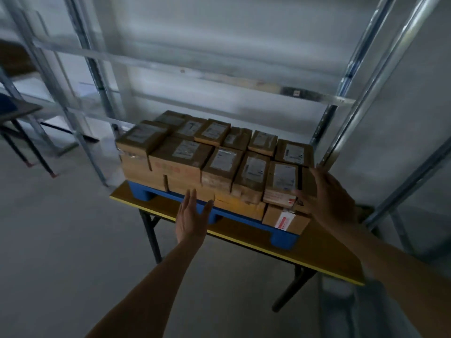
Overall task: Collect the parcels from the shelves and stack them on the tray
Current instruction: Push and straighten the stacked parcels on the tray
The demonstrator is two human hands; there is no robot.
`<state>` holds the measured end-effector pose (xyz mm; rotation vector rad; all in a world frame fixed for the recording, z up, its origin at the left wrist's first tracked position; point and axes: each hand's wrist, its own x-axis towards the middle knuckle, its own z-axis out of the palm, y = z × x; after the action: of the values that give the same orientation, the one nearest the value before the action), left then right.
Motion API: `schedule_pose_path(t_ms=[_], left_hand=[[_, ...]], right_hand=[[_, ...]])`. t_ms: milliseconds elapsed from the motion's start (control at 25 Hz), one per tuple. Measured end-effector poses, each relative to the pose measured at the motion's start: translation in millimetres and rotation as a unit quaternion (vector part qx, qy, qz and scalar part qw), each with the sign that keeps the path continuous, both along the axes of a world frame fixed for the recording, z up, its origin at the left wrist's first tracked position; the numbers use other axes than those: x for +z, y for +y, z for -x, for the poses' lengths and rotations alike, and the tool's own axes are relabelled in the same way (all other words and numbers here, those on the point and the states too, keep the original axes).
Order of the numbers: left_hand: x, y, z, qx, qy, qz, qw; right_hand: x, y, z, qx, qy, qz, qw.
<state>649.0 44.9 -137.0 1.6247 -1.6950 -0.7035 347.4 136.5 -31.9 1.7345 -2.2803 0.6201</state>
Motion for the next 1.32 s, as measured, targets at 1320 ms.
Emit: schedule_pose_path(t_ms=[1320], left_hand=[[58.3,-200.5,-281.8,-0.081,-0.088,-0.019,0.993]], right_hand=[[-12.2,-188.7,-264.8,0.11,-0.036,-0.2,0.973]])
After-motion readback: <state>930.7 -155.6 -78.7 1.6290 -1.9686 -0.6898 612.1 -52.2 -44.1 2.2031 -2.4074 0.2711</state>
